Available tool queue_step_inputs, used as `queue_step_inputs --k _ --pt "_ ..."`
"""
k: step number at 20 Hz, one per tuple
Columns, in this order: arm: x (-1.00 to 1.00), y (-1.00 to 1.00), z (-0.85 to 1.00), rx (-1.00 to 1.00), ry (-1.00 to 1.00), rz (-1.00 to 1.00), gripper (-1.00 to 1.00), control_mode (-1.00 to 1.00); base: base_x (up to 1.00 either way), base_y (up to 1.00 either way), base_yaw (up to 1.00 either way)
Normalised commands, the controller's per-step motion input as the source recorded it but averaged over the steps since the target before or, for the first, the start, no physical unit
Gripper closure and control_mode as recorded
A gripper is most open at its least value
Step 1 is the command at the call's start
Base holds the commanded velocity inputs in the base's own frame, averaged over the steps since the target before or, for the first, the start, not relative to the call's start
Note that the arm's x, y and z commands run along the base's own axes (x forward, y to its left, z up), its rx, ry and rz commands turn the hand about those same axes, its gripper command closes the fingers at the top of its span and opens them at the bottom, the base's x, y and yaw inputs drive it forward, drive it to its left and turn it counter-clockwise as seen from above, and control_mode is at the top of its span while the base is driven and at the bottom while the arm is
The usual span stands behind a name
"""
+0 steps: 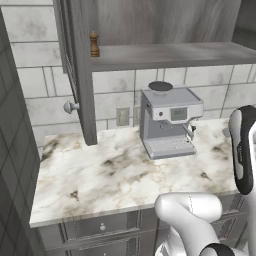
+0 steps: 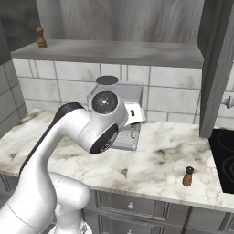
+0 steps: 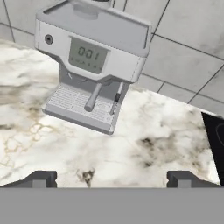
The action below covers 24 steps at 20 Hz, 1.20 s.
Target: Take 2 condiments from the cabinet and move them on the counter near the stove.Make sure the condiments are lined up with each other, next to each other.
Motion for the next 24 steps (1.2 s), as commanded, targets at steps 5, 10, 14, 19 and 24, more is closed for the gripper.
queue_step_inputs --k 5,10,14,19,24 --pt "0.0 0.26 0.02 -0.02 0.03 0.0 -1.0 -1.0 0.0 0.0 0.0" --pt "0.0 0.28 0.0 0.0 0.0 -0.04 -1.0 -1.0 0.0 0.0 0.0" --pt "0.0 0.73 0.02 0.0 -0.05 -0.18 -1.0 -1.0 0.0 0.0 0.0" --pt "0.0 0.78 0.11 0.0 -0.09 -0.16 -1.0 -1.0 0.0 0.0 0.0" --pt "0.0 0.7 0.23 0.03 -0.14 -0.06 -1.0 -1.0 0.0 0.0 0.0"
